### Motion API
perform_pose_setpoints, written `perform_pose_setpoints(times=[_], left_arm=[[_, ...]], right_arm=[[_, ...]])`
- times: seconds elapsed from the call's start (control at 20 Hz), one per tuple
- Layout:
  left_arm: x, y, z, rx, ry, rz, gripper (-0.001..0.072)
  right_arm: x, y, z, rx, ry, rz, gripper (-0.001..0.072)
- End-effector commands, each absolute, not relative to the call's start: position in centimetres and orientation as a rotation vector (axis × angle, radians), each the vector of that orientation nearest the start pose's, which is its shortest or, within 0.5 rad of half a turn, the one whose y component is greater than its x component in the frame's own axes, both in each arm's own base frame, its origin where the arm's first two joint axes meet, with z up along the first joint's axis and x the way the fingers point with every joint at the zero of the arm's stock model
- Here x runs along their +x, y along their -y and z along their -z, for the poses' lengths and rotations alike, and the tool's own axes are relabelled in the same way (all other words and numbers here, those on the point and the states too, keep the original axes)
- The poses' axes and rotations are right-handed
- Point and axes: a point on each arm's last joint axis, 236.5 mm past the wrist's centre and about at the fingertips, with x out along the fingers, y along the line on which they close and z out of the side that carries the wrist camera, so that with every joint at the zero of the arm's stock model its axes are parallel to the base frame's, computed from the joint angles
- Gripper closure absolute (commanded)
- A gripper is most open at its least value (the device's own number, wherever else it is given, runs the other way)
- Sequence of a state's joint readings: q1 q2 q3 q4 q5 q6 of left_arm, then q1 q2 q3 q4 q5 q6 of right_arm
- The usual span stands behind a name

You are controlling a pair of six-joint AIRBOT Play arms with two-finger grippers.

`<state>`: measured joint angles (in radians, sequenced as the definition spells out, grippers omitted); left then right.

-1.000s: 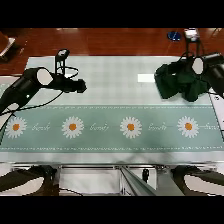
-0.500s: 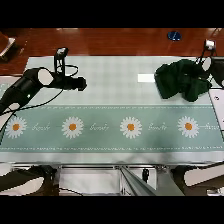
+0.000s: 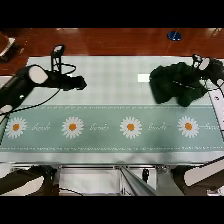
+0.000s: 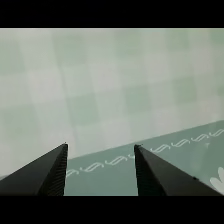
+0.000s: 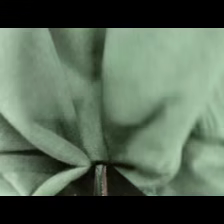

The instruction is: Fold the shirts.

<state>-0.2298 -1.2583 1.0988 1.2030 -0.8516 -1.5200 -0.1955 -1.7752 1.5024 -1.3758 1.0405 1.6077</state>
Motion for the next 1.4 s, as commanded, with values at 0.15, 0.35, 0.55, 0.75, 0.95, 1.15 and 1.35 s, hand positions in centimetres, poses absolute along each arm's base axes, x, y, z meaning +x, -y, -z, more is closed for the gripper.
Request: perform_pose_setpoints(times=[0.15,0.35,0.55,0.75,0.95,1.15,1.35], left_arm=[[31.5,12.8,-9.0,-0.239,-1.007,0.389,0.0199],[24.7,14.1,-7.2,-0.263,-0.991,0.461,0.0199],[24.8,13.6,-5.3,-0.316,-0.965,0.413,0.0199],[28.9,12.8,-7.6,-0.351,-0.766,0.359,0.0200],[30.7,12.2,-9.5,-0.367,-0.657,0.334,0.0200],[30.5,12.2,-9.3,-0.365,-0.666,0.336,0.0200],[30.5,12.2,-9.3,-0.365,-0.667,0.336,0.0199]], right_arm=[[51.7,-1.1,-15.7,0.412,-0.701,-0.220,0.0692],[46.5,-4.3,-31.6,0.289,-0.372,-0.341,0.0692],[39.8,-9.4,-42.1,0.103,-0.202,-0.468,0.0692],[34.2,-15.6,-40.5,-0.014,-0.333,-0.657,0.0691],[31.4,-21.1,-32.2,-0.086,-0.598,-0.810,0.0691],[30.5,-25.6,-21.7,-0.067,-0.825,-0.872,0.0692],[28.4,-31.5,-10.1,-0.036,-1.108,-0.955,0.0691]])
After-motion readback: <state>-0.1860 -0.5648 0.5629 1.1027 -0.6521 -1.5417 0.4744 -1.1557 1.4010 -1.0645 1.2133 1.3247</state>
